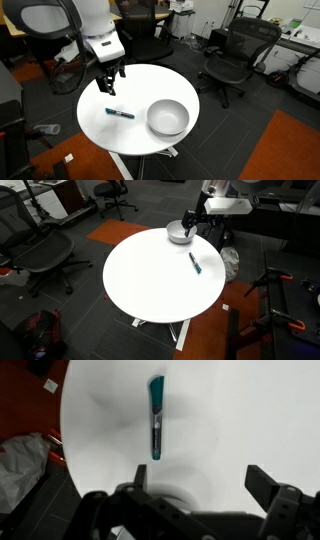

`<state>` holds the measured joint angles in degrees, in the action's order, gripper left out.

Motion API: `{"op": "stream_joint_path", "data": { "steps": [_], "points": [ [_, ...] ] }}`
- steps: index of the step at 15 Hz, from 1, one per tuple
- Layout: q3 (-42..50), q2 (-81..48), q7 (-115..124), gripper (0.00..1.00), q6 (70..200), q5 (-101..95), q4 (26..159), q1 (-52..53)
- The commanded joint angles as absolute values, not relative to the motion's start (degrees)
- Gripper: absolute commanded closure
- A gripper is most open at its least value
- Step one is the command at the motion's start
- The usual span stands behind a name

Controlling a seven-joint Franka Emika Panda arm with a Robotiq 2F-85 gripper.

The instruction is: Put the marker on the table

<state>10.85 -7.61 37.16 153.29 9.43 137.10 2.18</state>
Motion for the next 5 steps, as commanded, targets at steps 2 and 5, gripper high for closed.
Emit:
{"op": "stream_joint_path", "data": {
  "steps": [2, 5],
  "points": [
    [9.0, -5.4, 37.2, 0.0, 152.6, 9.1, 137.8, 0.0],
    [8.7, -4.1, 37.2, 0.0, 151.9, 9.2, 138.1, -0.5]
  ]
}}
